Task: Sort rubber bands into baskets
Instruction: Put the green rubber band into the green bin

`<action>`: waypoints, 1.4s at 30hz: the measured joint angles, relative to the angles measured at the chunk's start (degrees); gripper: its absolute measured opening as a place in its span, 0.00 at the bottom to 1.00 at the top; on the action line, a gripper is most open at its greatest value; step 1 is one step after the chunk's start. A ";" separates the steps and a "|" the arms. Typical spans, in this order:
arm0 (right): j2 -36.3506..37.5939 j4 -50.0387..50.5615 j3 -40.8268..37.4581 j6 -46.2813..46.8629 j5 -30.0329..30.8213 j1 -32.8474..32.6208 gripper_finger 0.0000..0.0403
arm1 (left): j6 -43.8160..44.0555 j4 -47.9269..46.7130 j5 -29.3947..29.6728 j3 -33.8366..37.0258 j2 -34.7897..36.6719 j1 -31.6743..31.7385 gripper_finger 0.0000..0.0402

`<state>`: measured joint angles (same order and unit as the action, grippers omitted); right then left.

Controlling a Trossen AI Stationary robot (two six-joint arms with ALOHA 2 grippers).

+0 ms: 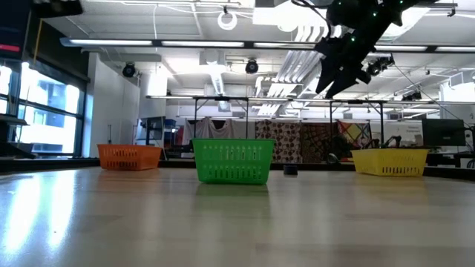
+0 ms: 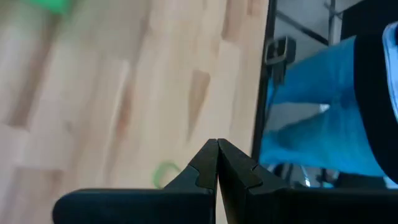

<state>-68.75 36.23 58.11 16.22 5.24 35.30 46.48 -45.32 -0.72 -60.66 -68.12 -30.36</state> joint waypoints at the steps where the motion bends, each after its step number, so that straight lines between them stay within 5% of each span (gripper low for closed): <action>1: 0.00 -0.09 0.00 -0.76 -0.87 -0.45 0.47 | 2.03 0.09 0.00 0.00 -0.61 -1.35 0.00; 19: 0.00 -0.04 0.00 -8.35 -2.24 -5.85 0.47 | 33.59 5.85 -1.90 0.00 -22.54 -13.93 0.00; 35: 0.00 1.81 -0.04 -10.74 -5.76 -5.85 0.47 | 35.29 9.74 -4.31 -0.02 -32.13 -13.88 0.22; 42: 0.00 1.79 -0.04 -10.96 -5.76 -5.85 0.47 | 33.98 8.05 -9.66 -0.04 -36.23 -14.02 0.23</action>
<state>-68.75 38.01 58.06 5.26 -0.51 29.45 80.46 -37.26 -10.38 -60.70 -104.35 -44.38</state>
